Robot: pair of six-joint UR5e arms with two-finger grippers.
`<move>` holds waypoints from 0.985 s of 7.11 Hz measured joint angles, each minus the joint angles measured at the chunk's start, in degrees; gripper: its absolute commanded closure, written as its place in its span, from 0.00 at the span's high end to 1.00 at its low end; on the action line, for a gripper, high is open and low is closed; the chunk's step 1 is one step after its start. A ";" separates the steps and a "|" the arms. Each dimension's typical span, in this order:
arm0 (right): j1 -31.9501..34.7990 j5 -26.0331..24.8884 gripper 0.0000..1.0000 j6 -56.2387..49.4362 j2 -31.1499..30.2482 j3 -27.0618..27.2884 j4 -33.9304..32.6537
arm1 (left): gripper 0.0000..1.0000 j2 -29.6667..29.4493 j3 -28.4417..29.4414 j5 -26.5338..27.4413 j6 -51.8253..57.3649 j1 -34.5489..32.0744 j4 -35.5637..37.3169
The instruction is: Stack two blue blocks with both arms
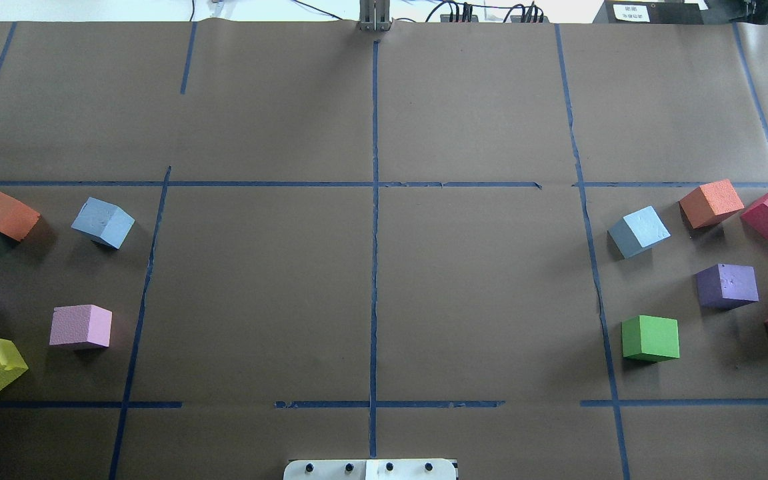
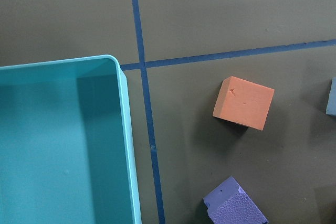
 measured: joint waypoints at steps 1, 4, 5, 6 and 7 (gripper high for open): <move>-4.89 -1.57 0.99 9.55 0.96 -0.13 4.94 | 1.00 0.03 0.10 -1.24 0.01 0.20 -0.19; -18.12 -11.10 0.95 34.55 3.61 -0.75 18.42 | 1.00 0.04 0.45 -2.89 -0.19 0.31 -1.62; -20.92 -13.01 0.96 36.17 4.09 -1.05 19.70 | 1.00 0.03 0.55 -2.92 -0.21 0.31 -1.72; -23.69 -15.04 0.96 36.39 4.94 -1.50 20.21 | 1.00 0.02 0.70 -2.93 -0.21 0.31 -1.75; -25.34 -16.46 0.96 34.63 5.50 -2.26 20.38 | 1.00 -0.04 0.82 -2.93 -0.21 0.31 -1.76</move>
